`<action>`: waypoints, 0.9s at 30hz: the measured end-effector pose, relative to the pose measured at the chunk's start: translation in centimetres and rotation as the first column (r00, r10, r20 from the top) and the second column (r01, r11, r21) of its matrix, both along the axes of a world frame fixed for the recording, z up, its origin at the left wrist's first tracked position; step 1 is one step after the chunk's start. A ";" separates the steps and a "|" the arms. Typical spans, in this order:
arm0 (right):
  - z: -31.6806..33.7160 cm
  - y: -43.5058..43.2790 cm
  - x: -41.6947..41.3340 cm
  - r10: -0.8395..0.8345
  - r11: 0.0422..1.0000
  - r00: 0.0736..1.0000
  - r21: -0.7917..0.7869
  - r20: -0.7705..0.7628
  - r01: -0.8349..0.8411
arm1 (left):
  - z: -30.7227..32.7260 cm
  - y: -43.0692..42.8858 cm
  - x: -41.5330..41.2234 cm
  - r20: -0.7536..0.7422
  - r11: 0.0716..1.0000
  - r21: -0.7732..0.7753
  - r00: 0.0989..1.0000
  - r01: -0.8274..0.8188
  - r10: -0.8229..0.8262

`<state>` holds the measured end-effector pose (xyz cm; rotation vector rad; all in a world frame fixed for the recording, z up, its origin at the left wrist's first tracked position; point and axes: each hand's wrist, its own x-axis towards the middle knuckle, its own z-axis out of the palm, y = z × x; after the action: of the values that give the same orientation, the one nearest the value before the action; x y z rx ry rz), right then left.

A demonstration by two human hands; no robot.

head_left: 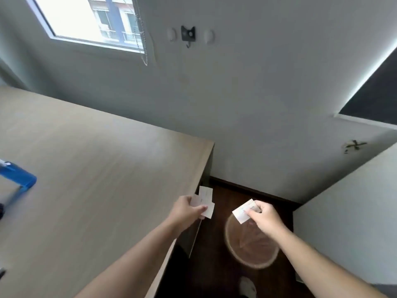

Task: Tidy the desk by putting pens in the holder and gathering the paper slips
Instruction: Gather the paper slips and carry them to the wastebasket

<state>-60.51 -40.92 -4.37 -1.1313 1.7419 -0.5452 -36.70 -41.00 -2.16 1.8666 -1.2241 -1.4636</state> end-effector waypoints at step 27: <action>-25.6 1.2 -20.3 -0.091 0.913 0.995 0.395 -0.039 0.099 | -25.7 0.2 -22.4 0.117 0.874 0.484 0.988 0.036 -0.106</action>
<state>-80.82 -39.76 -30.01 -0.7690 1.8282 -0.2196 -59.07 -40.81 -27.85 2.3007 -1.0620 -1.8351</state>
